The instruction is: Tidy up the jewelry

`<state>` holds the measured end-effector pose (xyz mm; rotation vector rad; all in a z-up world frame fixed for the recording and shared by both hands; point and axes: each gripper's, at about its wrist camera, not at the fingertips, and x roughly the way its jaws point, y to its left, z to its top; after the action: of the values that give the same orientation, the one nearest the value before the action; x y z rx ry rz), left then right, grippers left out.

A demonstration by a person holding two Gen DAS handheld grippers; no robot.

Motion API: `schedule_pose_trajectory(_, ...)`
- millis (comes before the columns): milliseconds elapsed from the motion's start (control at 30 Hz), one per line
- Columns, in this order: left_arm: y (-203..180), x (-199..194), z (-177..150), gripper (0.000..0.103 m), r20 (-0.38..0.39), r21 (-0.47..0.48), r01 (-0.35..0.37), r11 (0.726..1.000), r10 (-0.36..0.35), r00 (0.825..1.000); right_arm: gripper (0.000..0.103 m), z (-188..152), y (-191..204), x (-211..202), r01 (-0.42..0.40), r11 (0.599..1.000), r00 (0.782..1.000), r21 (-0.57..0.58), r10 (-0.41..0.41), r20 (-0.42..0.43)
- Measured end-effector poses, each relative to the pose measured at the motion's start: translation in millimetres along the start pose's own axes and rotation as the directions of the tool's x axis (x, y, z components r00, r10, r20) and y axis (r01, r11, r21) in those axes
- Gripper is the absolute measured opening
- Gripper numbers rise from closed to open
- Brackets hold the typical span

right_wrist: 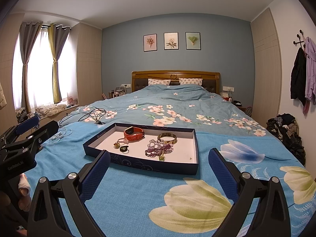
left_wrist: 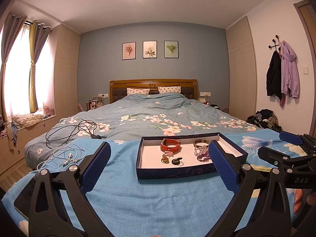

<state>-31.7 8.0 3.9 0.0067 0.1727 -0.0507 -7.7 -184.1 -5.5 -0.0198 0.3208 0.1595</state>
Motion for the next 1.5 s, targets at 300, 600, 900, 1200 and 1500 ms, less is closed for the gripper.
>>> schedule_pose_trajectory(300,0,0,-1,0.097,-0.002,0.0,-0.003,1.0,0.003,1.0,0.096,0,1,0,0.0,1.0,1.0,-0.001,0.0,-0.003)
schedule_pose_trajectory(600,1,1,-3,0.097,-0.003,0.001,-0.006,1.0,0.006,1.0,0.096,0,1,1,0.0,1.0,1.0,-0.001,0.0,-0.006)
schedule_pose_trajectory(900,1,3,-4,0.097,-0.006,0.002,-0.005,1.0,0.005,1.0,0.096,0,1,1,-0.001,1.0,1.0,0.0,0.001,-0.005)
schedule_pose_trajectory(1200,0,1,-7,0.097,0.016,0.015,-0.019,1.0,0.019,1.0,0.096,0,1,2,0.0,1.0,1.0,-0.003,0.0,-0.005)
schedule_pose_trajectory(1500,10,29,-13,0.097,-0.11,0.023,-0.018,1.0,0.021,0.994,0.096,-3,-53,47,0.078,0.993,0.963,-0.092,-0.099,-0.252)
